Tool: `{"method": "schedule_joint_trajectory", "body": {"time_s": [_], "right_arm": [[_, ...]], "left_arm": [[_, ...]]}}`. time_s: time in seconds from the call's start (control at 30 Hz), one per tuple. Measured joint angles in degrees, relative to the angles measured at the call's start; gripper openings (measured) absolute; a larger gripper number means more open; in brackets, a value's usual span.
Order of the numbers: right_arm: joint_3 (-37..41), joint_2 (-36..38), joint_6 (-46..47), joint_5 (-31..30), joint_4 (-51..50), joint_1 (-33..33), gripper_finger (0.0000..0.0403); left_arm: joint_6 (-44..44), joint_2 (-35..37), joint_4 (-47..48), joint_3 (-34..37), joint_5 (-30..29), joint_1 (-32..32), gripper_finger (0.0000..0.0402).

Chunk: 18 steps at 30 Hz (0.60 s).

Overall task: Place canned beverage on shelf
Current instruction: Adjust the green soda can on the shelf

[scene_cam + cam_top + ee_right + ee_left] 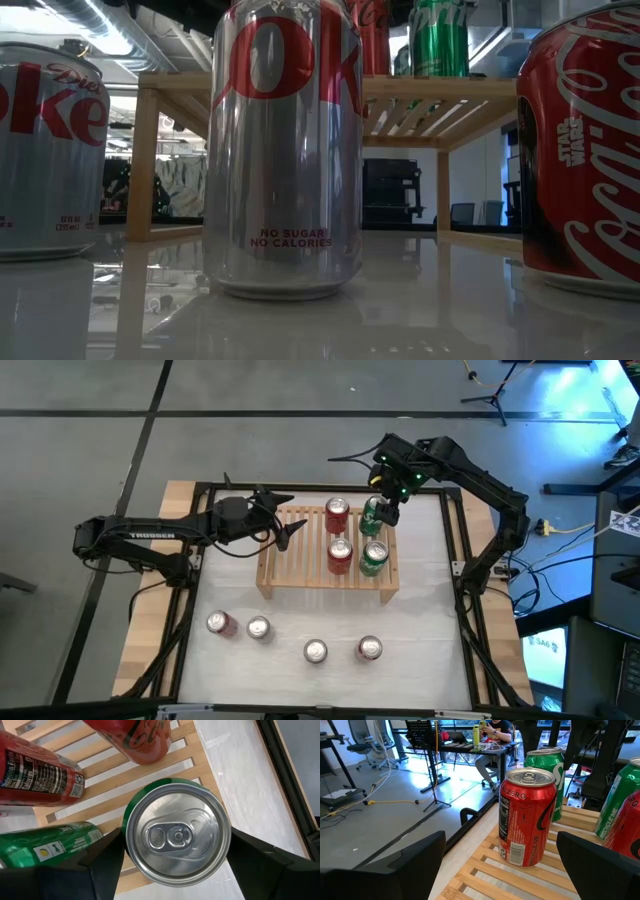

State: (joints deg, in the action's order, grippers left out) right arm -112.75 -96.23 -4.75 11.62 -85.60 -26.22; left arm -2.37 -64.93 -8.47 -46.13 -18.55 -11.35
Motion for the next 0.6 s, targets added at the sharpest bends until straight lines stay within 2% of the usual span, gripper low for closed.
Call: {"method": "schedule_joint_trajectory", "body": {"time_s": [0.6], "right_arm": [[0.0,0.0,0.0,0.0,0.0,0.0,0.0312]], "left_arm": [[0.0,0.0,0.0,0.0,0.0,0.0,0.0373]]}}
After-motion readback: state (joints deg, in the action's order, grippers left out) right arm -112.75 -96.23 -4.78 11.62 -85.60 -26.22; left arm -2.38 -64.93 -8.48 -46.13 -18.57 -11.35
